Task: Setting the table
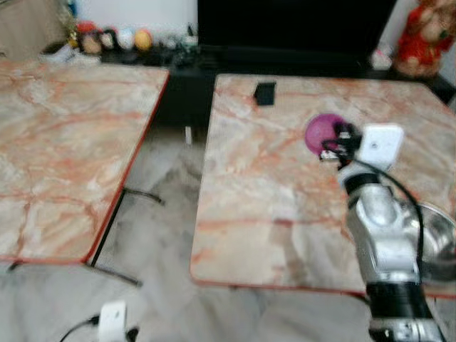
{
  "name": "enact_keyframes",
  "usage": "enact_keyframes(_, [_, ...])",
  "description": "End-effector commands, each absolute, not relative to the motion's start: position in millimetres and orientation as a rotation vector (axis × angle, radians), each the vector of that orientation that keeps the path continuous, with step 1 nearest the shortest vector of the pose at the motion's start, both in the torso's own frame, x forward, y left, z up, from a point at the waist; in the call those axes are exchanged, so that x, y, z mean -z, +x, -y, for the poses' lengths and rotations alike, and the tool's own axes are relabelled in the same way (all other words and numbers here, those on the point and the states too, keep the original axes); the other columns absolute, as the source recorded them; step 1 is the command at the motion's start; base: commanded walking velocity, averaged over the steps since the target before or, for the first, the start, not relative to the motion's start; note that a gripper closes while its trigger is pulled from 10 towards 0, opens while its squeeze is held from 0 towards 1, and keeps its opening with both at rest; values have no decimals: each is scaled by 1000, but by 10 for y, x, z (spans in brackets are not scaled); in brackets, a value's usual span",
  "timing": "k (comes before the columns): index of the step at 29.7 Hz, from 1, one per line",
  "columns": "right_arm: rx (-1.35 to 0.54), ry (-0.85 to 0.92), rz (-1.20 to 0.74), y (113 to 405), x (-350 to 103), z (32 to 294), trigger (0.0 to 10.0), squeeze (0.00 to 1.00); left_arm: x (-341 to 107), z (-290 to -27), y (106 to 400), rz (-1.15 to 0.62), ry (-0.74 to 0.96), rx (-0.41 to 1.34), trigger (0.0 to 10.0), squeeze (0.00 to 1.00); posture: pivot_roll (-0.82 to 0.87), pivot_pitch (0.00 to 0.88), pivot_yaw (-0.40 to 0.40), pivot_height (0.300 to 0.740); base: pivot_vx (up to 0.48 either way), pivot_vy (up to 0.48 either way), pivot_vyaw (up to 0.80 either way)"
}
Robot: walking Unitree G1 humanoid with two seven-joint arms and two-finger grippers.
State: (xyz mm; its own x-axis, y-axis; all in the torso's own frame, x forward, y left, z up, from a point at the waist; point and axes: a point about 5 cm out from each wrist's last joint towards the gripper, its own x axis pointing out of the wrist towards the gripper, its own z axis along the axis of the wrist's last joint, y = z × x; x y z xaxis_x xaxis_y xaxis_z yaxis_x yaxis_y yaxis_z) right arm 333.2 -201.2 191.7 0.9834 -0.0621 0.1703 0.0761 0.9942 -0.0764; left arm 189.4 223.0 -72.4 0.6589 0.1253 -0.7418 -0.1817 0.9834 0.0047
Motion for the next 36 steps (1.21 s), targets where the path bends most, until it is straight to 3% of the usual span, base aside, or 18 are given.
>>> enact_keyframes(1, [88,-84,112,3328,-1869,2020,10000,0,775,-2203,1805,-861,-74,-168,10000,0,14,0,-36,740,0,0,0])
enact_keyframes(17, [262,35,-222,3316,-1562,2335,10000,0,802,-2177,1768,-886,-66,-146,10000,0,5,0,-34,740,0,0,0])
enact_keyframes(27, [255,166,-302,3360,-1580,2323,10000,0,805,-2154,1771,-889,-70,-132,10000,0,-3,0,-29,740,0,0,0])
enact_keyframes(29, [253,264,-329,3365,-1536,2307,10000,0,807,-2140,1772,-892,-72,-119,10000,0,-3,0,-29,740,0,0,0])
enact_keyframes(36, [255,256,-364,3365,-1516,2309,10000,0,816,-2155,1747,-899,-70,-125,10000,0,-2,0,-32,740,0,0,0])
